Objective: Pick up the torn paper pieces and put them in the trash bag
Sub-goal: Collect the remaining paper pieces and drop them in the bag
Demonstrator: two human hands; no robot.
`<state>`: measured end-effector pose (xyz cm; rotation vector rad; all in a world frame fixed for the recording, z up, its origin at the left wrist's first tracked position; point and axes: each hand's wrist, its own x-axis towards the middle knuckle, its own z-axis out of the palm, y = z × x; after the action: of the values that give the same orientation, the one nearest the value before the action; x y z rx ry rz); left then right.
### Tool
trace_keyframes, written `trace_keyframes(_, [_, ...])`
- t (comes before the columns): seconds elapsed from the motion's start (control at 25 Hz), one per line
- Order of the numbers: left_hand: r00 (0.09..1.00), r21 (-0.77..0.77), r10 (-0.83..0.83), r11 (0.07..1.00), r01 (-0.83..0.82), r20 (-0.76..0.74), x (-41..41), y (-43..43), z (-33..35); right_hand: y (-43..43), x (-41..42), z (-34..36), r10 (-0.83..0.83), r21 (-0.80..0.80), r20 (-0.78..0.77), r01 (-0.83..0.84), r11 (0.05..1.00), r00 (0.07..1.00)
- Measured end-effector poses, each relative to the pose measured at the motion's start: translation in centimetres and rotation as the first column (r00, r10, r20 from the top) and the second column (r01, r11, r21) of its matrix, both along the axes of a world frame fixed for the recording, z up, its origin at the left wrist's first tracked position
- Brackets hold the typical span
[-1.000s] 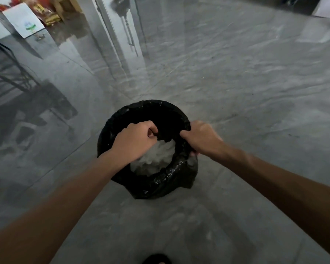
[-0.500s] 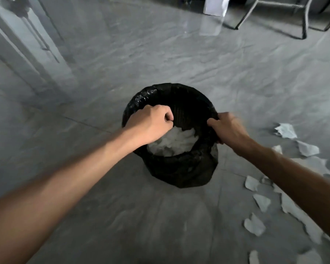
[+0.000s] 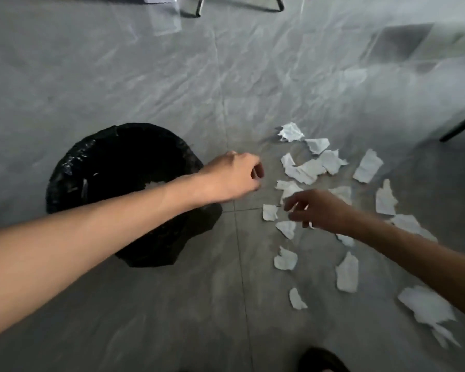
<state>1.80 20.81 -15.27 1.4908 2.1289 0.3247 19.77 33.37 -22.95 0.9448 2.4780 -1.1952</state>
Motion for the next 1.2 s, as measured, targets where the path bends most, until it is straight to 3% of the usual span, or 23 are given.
trace_keyframes(0.12, [0.978, -0.129, -0.206, 0.971, 0.201, -0.027, 2.4, 2.8, -2.2, -1.1, 4.8, -4.2, 0.057, 0.133, 0.104, -0.071, 0.989, 0.993])
trace_keyframes(0.2, [0.968, -0.159, -0.25, 0.957, 0.242, -0.032, 2.8, 4.1, -3.8, -2.7, 5.8, -7.4, 0.111, 0.199, 0.129, -0.135, 0.971, 0.985])
trace_keyframes(0.4, [0.973, -0.19, -0.224, 0.959, 0.211, -0.05, 3.8, 5.1, -11.2, -5.4, 6.0, -12.9, 0.091, 0.226, 0.056, -0.101, 0.969, 0.994])
trace_keyframes(0.6, [0.992, -0.233, -0.082, 0.971, 0.057, -0.1, 5.4, 4.5, -18.4, -4.1, 9.1, -11.9, -0.027, 0.165, -0.138, 0.05, 0.985, 0.99])
trace_keyframes(0.76, [0.989, -0.104, 0.08, 0.99, -0.093, -0.122, 7.5, 4.6, -20.3, -7.5, 12.4, -11.4, 0.262, 0.234, -0.158, -0.221, 0.947, 0.952])
trace_keyframes(0.84, [0.985, -0.034, 0.089, 0.995, -0.095, -0.15, 8.2, 4.8, -20.6, -8.9, 12.3, -12.2, 0.389, 0.264, -0.171, -0.338, 0.903, 0.905])
trace_keyframes(0.96, [0.993, 0.042, 0.067, 0.997, -0.064, -0.095, 8.7, 4.9, -20.7, -8.9, 11.6, -13.4, 0.452, 0.274, -0.15, -0.403, 0.873, 0.879])
trace_keyframes(1.04, [0.998, 0.054, 0.037, 0.998, -0.035, -0.042, 8.7, 4.7, -20.7, -8.8, 11.9, -13.6, 0.37, 0.228, -0.16, -0.33, 0.916, 0.915])
trace_keyframes(1.08, [0.999, 0.057, 0.021, 0.998, -0.02, -0.026, 8.7, 4.6, -20.6, -8.5, 12.4, -13.6, 0.232, 0.18, -0.182, -0.2, 0.963, 0.955])
trace_keyframes(1.12, [1.0, 0.067, 0.014, 0.998, -0.013, -0.011, 8.8, 4.5, -20.4, -7.9, 12.9, -13.5, 0.034, 0.143, -0.207, -0.004, 0.99, 0.978])
trace_keyframes(1.2, [1.0, 0.12, 0.01, 0.993, -0.011, 0.015, 9.0, 4.5, -19.9, -5.7, 14.5, -13.2, -0.342, 0.148, -0.243, 0.383, 0.912, 0.908])
